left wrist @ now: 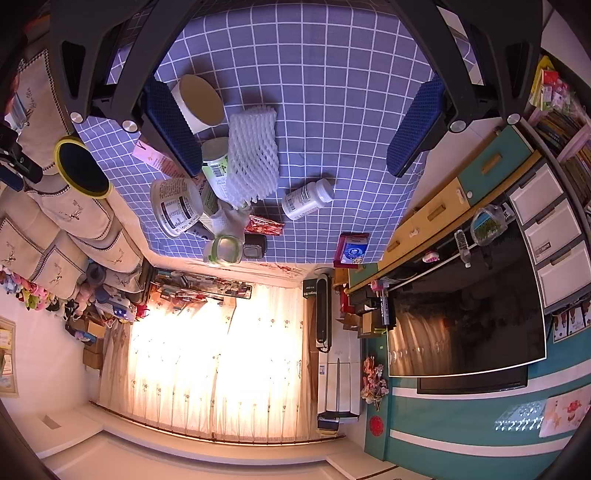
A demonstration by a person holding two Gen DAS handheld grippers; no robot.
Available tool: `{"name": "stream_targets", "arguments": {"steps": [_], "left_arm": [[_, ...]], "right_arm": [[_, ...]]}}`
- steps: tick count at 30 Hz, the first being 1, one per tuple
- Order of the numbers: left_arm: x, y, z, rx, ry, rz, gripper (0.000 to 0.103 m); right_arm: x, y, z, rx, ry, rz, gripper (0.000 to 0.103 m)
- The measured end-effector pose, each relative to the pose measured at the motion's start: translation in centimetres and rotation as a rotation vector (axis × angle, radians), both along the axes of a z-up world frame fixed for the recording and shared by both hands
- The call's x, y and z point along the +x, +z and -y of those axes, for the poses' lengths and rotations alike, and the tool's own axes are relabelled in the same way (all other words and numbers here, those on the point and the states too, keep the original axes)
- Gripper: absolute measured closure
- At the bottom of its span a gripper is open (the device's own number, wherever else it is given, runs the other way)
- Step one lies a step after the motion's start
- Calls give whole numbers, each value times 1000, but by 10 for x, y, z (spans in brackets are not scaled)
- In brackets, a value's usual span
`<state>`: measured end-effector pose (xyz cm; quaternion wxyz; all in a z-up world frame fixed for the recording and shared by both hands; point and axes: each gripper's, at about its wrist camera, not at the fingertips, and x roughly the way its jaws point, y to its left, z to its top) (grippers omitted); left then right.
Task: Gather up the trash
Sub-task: 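Reach the right gripper to the white paper cup and grasp it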
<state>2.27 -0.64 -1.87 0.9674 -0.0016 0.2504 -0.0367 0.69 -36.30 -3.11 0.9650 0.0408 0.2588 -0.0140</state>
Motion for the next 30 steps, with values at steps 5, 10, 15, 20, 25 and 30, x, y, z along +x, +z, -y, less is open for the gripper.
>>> {"name": "stream_targets", "arguments": {"steps": [5,10,15,20,25,30], "left_arm": [[5,-4,-2,-7,-4,-10,5],[13,-11,-5,-25,-9,-29,5],[20,-17,-8,-28,-9,-39,5],[28,-25,-11,-35,0,-60,5],[36,-31,-17,-51,14,-78,5],[44,-38,-22,-63,20,-95,5]], "right_arm": [[11,-9,-9,68,110,-34,6],[26,-25,-42,38,252,-68,6],[41,-48,-87,-11,407,-123,6],[64,-73,-119,-37,495,-197,6],[84,-86,-127,-37,528,-264,6],[101,-98,-132,-22,552,-324,6]]}}
